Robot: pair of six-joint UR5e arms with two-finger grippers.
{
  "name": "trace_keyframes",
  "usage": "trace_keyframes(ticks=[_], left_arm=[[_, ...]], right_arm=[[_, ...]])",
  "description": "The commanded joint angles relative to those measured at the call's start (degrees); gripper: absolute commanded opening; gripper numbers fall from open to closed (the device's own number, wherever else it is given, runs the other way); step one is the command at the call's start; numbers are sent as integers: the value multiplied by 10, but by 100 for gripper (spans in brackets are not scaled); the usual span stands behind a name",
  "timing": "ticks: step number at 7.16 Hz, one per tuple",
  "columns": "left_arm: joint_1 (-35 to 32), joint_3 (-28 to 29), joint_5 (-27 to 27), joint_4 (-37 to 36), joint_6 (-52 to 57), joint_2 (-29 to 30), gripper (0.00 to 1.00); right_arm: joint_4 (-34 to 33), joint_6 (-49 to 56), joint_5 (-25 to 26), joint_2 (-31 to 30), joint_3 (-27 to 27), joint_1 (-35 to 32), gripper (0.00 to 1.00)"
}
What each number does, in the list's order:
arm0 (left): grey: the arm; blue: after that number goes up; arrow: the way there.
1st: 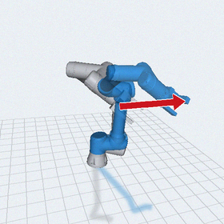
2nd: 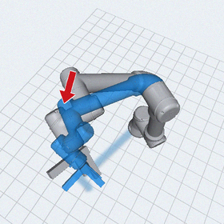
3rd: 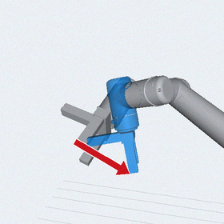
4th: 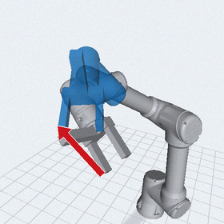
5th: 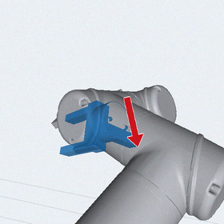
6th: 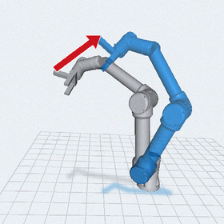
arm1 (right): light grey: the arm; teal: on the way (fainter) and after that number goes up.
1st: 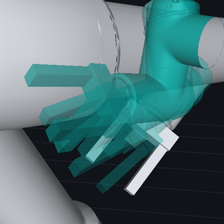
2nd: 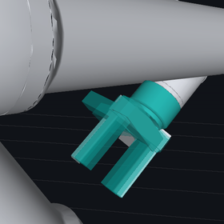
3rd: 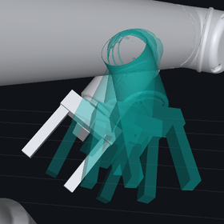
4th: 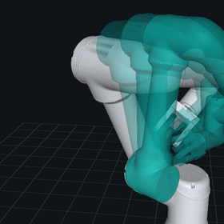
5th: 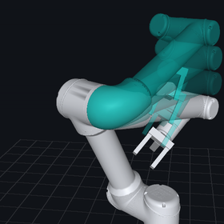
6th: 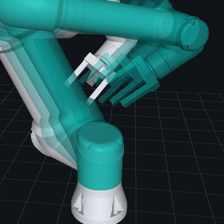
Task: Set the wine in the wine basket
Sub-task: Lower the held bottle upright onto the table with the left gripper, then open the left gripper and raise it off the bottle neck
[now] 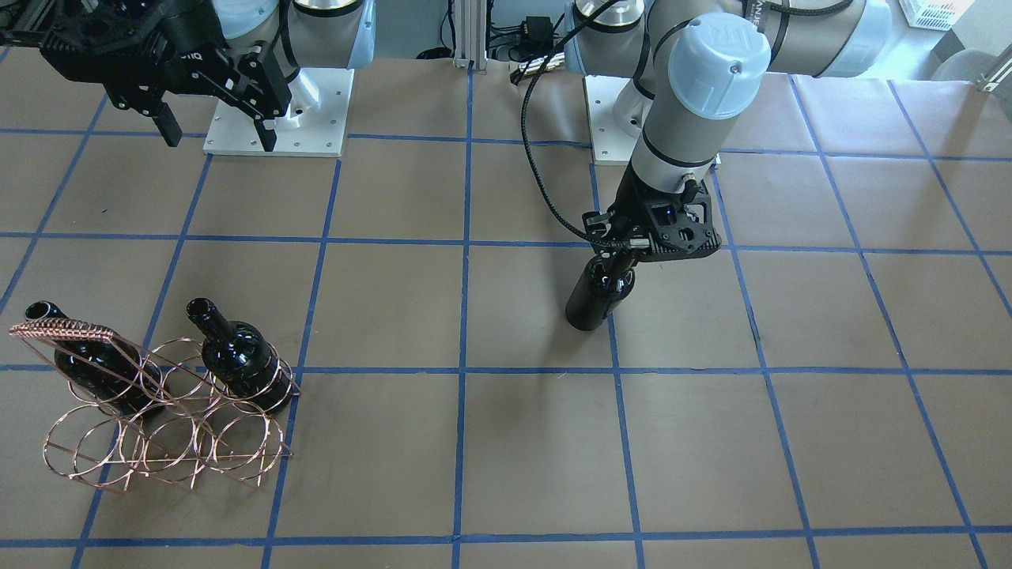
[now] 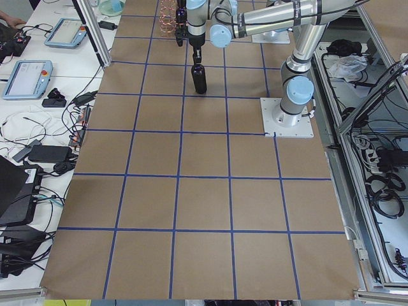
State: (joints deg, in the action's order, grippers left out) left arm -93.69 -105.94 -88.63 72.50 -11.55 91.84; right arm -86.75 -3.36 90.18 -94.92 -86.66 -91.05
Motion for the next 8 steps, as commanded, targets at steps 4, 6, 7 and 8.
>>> trace_keyframes(ticks=[4, 6, 7, 8], left_arm=[[-1, 0, 2, 13, -7, -3, 87], [-2, 8, 3, 30, -6, -5, 100], [-5, 26, 5, 66, -7, -8, 100], [-4, 61, 5, 116, -8, -8, 100]], right_arm=[[1, 0, 0, 0, 0, 0, 100], [1, 0, 0, 0, 0, 0, 100], [1, -1, 0, 0, 0, 0, 100], [1, -2, -1, 0, 0, 0, 100]])
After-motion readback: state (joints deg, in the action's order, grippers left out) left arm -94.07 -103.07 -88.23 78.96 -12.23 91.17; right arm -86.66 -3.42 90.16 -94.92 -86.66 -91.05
